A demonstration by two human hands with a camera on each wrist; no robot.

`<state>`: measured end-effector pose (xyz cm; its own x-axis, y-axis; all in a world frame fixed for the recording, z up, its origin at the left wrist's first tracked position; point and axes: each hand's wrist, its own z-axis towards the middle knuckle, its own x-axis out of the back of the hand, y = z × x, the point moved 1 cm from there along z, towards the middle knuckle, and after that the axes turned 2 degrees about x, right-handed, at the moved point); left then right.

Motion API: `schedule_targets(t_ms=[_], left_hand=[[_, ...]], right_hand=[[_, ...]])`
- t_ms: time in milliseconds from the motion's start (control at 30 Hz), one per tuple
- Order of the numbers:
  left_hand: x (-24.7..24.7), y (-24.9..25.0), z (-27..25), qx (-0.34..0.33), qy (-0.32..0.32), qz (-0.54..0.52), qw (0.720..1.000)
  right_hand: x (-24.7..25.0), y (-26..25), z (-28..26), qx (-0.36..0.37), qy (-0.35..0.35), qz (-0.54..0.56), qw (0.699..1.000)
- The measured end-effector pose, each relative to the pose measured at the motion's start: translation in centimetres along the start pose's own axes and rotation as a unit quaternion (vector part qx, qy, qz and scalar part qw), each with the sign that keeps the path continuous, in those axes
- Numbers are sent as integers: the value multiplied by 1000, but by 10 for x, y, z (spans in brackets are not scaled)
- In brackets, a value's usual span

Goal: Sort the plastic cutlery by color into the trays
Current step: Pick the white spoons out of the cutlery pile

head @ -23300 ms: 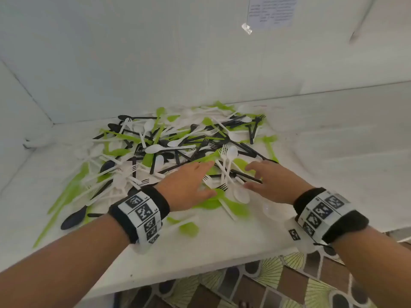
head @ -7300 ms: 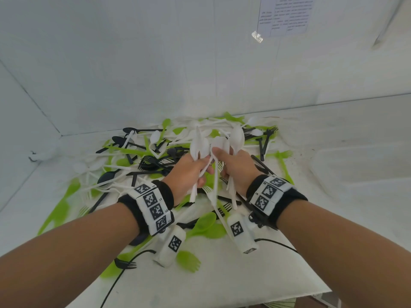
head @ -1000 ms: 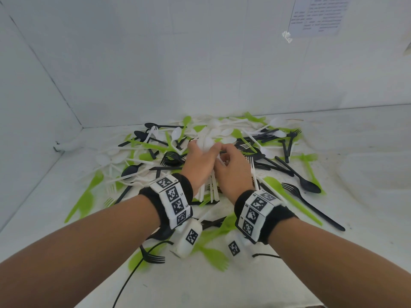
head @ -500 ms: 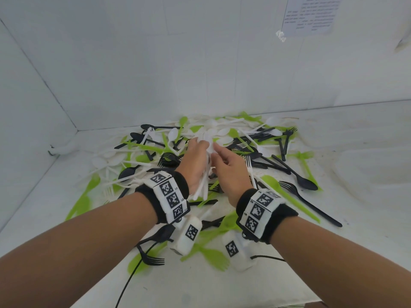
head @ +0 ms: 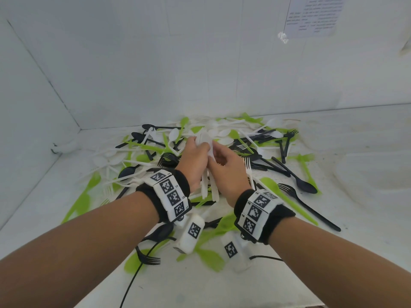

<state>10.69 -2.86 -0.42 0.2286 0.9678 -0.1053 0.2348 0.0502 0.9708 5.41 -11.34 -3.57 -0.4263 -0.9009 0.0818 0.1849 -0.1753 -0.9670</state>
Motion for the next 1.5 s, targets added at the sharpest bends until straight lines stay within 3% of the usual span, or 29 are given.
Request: schedule_targets(t_ms=[200, 400, 500, 567, 833, 1167, 1333, 1433, 1500], left_hand=[[0, 0, -5, -3, -9, -17, 1000], [7, 6, 0, -14, 43, -62, 997], [8, 14, -1, 3, 41, -116, 992], [9, 15, -1, 20, 23, -139, 990], [17, 26, -3, 31, -51, -141, 988], [27, 29, -6, 46, -37, -157, 986], [27, 29, -6, 23, -29, -141, 989], [31, 28, -7, 18, -74, -133, 988], [33, 31, -9, 11, -109, -137, 984]], right_hand=[[0, 4, 0, -36, -22, -20, 999], [-4, -1, -7, -86, -28, 24, 996], [-9, -3, -9, -184, -130, 91, 970], [-8, -2, -7, -203, -162, 135, 956], [-4, 3, -7, -148, -192, 150, 958], [-14, -18, -16, -135, -242, 140, 950], [-25, -20, -23, -129, -261, 94, 952], [-27, -13, -21, -73, -251, 42, 964], [-20, -11, -20, -18, -239, -61, 969]])
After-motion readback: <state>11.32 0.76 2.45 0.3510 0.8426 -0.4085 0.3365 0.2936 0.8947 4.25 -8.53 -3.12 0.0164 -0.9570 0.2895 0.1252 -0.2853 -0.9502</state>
